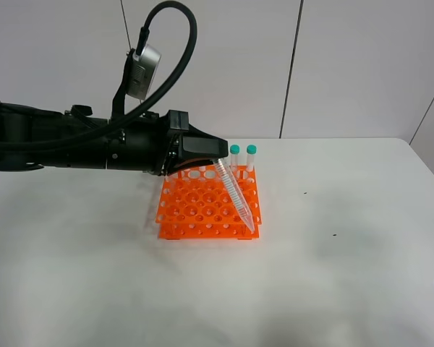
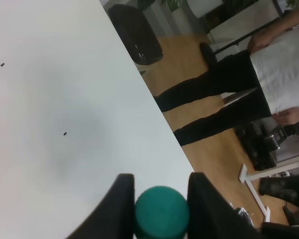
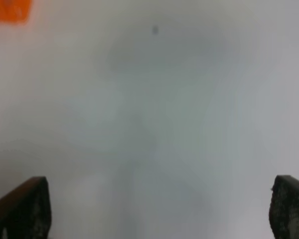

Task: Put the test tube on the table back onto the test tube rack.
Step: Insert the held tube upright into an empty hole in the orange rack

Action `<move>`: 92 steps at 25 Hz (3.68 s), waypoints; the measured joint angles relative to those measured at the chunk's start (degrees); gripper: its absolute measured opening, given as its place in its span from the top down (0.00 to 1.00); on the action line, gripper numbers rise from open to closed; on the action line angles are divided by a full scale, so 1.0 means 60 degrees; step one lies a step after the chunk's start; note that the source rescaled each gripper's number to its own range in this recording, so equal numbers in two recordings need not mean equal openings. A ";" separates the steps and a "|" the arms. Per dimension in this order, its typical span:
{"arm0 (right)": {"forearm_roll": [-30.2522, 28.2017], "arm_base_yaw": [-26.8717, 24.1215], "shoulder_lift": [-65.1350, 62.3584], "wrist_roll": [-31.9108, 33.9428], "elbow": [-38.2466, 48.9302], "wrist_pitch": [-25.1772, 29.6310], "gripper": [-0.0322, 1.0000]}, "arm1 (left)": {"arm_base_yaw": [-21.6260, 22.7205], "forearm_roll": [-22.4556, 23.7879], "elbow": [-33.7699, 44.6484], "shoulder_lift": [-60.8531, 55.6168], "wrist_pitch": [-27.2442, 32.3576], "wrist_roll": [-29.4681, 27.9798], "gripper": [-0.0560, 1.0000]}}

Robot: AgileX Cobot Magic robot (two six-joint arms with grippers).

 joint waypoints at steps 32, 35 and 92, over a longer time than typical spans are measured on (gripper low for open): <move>-0.0486 0.0000 -0.3380 0.0888 0.0071 -0.0065 0.00 | 0.0685 0.0020 0.0000 -0.0626 0.0219 -0.0890 0.94; -0.0486 0.0000 -0.3380 0.0888 0.0071 -0.0065 0.00 | 0.0741 0.0283 0.0000 -0.1085 0.0204 -0.0899 0.94; -0.0467 0.0000 -0.3392 0.0888 0.0071 -0.0072 0.00 | -0.0807 1.6389 -0.1514 0.2184 -1.0131 -1.1427 0.94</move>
